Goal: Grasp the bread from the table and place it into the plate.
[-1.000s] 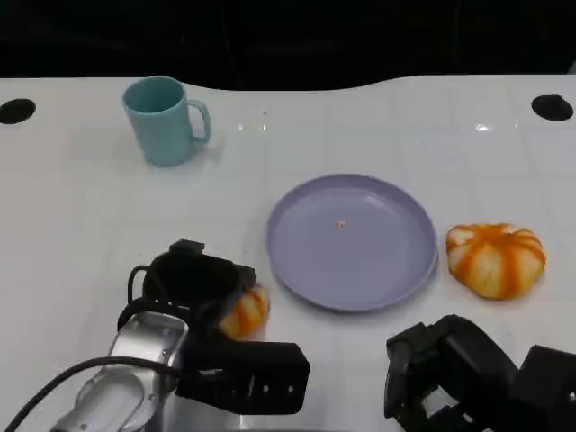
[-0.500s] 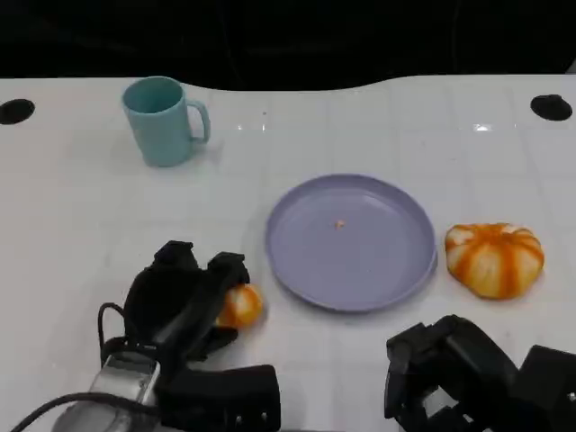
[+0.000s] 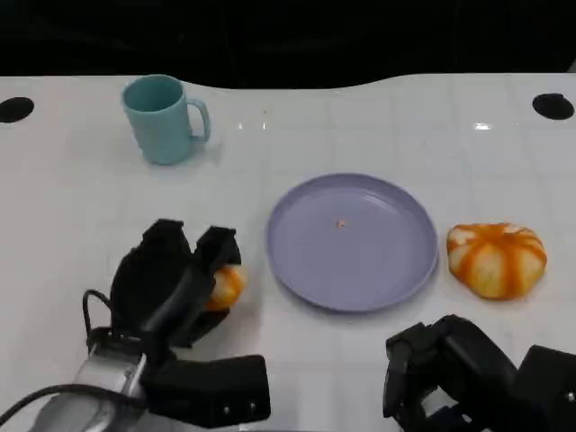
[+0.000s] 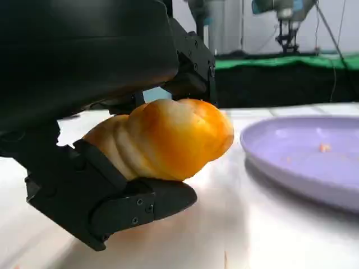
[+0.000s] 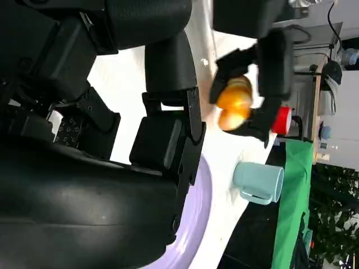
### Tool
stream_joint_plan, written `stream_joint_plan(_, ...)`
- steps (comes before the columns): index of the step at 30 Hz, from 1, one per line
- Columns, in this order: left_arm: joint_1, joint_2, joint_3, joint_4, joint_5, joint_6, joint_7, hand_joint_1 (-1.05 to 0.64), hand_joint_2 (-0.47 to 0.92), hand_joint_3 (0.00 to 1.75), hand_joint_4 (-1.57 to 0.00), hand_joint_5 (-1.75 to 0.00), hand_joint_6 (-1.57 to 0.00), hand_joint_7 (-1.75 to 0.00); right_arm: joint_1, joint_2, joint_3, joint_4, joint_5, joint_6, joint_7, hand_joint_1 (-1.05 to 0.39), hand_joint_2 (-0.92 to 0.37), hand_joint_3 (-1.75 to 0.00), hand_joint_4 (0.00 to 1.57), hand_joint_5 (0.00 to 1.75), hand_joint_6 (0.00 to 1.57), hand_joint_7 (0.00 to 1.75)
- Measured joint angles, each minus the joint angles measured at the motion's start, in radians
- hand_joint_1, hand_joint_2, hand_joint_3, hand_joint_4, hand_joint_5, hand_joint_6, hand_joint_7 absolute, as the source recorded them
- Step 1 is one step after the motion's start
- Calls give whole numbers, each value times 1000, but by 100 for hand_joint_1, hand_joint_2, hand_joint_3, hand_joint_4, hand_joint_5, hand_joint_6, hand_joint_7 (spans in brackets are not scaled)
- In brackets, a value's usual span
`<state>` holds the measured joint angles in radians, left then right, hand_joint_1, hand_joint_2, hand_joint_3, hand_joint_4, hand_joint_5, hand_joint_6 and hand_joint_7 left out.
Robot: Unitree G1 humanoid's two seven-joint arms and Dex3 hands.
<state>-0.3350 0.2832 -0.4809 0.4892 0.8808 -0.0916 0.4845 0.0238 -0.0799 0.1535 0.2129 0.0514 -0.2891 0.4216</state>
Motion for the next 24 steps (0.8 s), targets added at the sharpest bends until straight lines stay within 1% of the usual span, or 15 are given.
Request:
stream_joint_plan(2,-1,12,13,-46,-7,0,-17,-27,58,107,-84,-175,-55,-174,-1,1,0,3,0,0,0,-105,-9,-140,153,132,157,105)
stream_joint_plan(4,1,16,18,-70,-13,-1,-33,-27,59,102,-84,-175,-56,-174,-2,1,0,5,0,0,0,-105,-9,-140,153,132,157,106)
stream_joint_plan(9,1,26,35,-120,-17,-9,-46,-25,57,94,-81,-175,-55,-175,-2,1,0,5,-1,-1,-3,-105,-10,-139,152,133,157,105)
stream_joint_plan(12,1,26,37,-132,-18,-23,-46,-24,57,82,-78,-175,-54,-175,-2,1,0,7,-1,-7,-3,-105,-10,-137,152,133,157,107)
stream_joint_plan(14,-1,26,39,-148,-25,-37,-52,-23,59,78,-78,-175,-54,-175,-5,1,0,16,-1,-7,-2,-105,-10,-135,153,132,157,106)
stream_joint_plan(15,-6,26,39,-153,-30,-46,-62,-23,60,78,-78,-175,-55,-175,-6,1,0,21,0,-7,0,-105,-11,-135,153,132,157,106)
stream_joint_plan(17,-22,21,41,-157,-49,-65,-75,-23,56,88,-81,-175,-56,-175,-10,1,0,31,2,-13,7,-105,-13,-134,153,130,157,104)
stream_joint_plan(18,-35,15,43,-157,-60,-77,-80,-24,56,90,-82,-175,-56,-175,-12,1,0,40,1,-23,8,-105,-13,-134,153,130,157,104)
stream_joint_plan(22,-85,-16,46,-150,-98,-115,-109,-24,51,92,-83,-175,-57,-175,-12,1,0,49,-3,-44,8,-105,-14,-131,154,130,157,104)
stream_joint_plan(24,-105,-29,45,-139,-103,-126,-121,-24,46,98,-86,-175,-61,-175,-12,1,0,49,-2,-44,8,-105,-16,-128,154,130,157,102)
